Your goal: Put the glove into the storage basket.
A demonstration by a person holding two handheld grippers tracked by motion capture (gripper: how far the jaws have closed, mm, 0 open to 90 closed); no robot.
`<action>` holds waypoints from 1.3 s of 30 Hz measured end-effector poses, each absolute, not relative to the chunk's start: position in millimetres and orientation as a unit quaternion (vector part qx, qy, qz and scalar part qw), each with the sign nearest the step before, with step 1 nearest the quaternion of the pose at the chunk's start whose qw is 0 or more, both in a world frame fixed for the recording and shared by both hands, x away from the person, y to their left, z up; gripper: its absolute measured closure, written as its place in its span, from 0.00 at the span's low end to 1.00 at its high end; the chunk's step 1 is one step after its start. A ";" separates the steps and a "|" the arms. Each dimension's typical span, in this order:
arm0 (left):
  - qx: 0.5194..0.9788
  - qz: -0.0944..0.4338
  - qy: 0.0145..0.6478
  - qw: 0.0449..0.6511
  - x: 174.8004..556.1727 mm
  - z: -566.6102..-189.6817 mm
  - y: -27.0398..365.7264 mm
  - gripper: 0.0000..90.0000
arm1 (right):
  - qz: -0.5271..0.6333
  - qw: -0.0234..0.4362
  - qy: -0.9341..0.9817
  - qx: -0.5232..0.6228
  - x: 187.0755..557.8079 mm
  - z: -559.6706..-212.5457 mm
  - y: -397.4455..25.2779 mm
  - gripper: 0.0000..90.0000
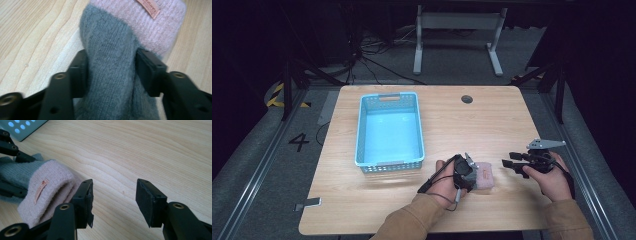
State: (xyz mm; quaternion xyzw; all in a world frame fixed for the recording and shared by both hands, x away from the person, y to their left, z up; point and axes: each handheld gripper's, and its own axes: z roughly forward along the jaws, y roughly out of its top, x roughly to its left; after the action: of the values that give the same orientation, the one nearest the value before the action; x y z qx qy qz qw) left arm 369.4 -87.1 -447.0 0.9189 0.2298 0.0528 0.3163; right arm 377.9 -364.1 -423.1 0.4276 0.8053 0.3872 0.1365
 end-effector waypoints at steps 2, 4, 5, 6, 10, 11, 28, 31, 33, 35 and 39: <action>0.918 0.047 0.230 0.320 369.5 -446.9 -86.8 0.66 | 0.388 0.136 0.805 0.429 378.0 -423.0 -364.5 0.54; 0.918 0.044 0.233 0.319 370.1 -446.0 -86.8 0.69 | 0.388 0.136 0.805 0.428 378.1 -423.0 -364.9 0.54; 0.917 0.045 0.234 0.320 370.3 -445.7 -87.2 0.70 | 0.388 0.136 0.804 0.429 378.2 -423.0 -365.1 0.54; 0.917 0.045 0.232 0.320 370.3 -445.6 -87.7 0.71 | 0.389 0.137 0.804 0.429 378.3 -423.0 -365.3 0.54; 0.918 0.038 0.234 0.319 371.0 -442.2 -87.4 0.73 | 0.389 0.137 0.804 0.429 378.7 -422.8 -366.2 0.54; 0.916 0.035 0.237 0.322 371.1 -441.7 -86.9 0.73 | 0.390 0.138 0.803 0.429 378.8 -422.6 -366.5 0.54; 0.900 0.027 0.251 0.355 374.8 -403.1 -59.4 0.73 | 0.391 0.135 0.805 0.426 386.3 -422.2 -361.8 0.55; 0.898 0.032 0.254 0.358 376.5 -397.3 -53.9 0.73 | 0.391 0.135 0.807 0.422 388.6 -422.4 -358.9 0.55; 0.896 0.032 0.257 0.360 377.4 -394.3 -49.8 0.73 | 0.391 0.134 0.806 0.423 389.7 -422.2 -357.3 0.55; 0.894 0.034 0.260 0.363 378.0 -390.7 -45.1 0.73 | 0.391 0.132 0.808 0.421 390.8 -422.4 -356.1 0.55; 0.890 0.035 0.265 0.368 378.8 -382.2 -35.7 0.73 | 0.389 0.131 0.809 0.420 393.1 -423.4 -353.8 0.55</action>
State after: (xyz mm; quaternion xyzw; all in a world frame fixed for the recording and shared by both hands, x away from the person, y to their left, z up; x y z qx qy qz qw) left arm 378.8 -35.7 -382.2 0.8904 0.2650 0.0348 0.3685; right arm 393.1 -353.8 -423.4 0.4202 0.8093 0.3889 0.1309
